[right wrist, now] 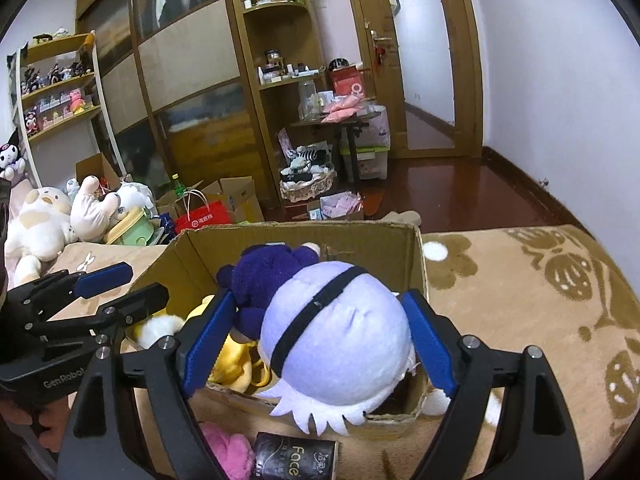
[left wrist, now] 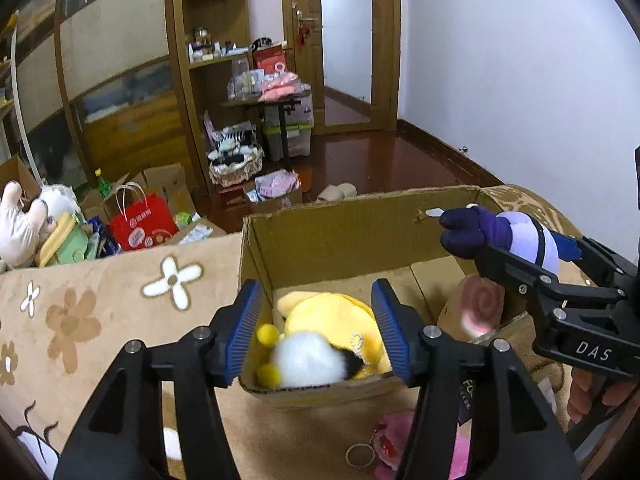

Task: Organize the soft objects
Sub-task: 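Open both tools to drop the pompom plush and doll into the box, then withdraw both tools from the box toward the pink plush and packets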

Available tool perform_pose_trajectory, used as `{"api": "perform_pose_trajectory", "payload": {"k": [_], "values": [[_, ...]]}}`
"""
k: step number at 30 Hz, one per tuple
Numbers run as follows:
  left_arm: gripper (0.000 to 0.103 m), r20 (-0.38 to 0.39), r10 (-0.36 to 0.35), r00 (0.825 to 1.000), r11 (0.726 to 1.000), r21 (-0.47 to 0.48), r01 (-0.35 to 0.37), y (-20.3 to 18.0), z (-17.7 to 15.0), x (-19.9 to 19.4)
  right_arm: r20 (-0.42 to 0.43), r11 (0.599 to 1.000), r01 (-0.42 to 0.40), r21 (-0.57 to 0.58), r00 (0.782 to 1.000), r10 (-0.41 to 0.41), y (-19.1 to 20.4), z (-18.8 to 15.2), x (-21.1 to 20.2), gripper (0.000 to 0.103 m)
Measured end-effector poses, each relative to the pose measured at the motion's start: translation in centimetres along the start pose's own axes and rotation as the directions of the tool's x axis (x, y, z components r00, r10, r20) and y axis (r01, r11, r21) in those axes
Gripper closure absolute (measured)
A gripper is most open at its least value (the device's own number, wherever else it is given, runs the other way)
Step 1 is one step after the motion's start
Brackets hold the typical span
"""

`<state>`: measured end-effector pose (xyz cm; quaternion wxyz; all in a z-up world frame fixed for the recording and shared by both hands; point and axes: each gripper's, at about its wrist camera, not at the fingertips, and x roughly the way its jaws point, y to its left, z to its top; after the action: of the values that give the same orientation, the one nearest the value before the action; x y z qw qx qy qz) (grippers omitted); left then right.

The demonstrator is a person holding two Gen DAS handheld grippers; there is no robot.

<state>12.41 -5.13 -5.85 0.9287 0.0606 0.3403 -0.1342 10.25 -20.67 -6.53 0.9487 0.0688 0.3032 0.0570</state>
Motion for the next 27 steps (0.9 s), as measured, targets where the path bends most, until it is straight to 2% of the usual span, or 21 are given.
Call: {"api": "perform_pose_trajectory", "payload": {"k": [4, 8, 11, 17, 21, 27], "values": [[0.036, -0.017, 0.017, 1.000, 1.000, -0.011, -0.017, 0.4, -0.3, 0.2, -0.005, 1.000, -0.007, 0.006, 1.000, 0.007, -0.2, -0.1, 0.0, 0.013], [0.023, -0.017, 0.025, 1.000, 1.000, -0.012, -0.025, 0.4, -0.2, -0.1, 0.001, 1.000, -0.008, 0.010, 1.000, 0.008, -0.2, 0.0, -0.5, 0.006], [0.013, -0.013, 0.039, 0.999, 0.999, -0.010, -0.039, 0.4, -0.2, -0.5, 0.006, 1.000, -0.001, 0.000, 1.000, 0.001, -0.1, 0.0, -0.9, 0.005], [0.011, -0.034, 0.039, 0.999, 0.999, -0.021, -0.040, 0.6, -0.6, -1.0, 0.014, 1.000, 0.006, 0.013, 1.000, -0.006, -0.4, 0.1, -2.1, 0.004], [0.006, -0.030, 0.053, 0.998, 0.998, -0.026, -0.053, 0.6, -0.8, -1.8, 0.019, 1.000, 0.015, 0.017, 1.000, -0.016, -0.5, 0.1, -3.1, 0.003], [0.005, -0.028, 0.072, 0.997, 0.997, -0.015, -0.072, 0.1, -1.1, -3.1, 0.028, 0.999, 0.029, 0.028, 0.999, -0.030, -0.7, -0.1, -4.8, 0.003]]}}
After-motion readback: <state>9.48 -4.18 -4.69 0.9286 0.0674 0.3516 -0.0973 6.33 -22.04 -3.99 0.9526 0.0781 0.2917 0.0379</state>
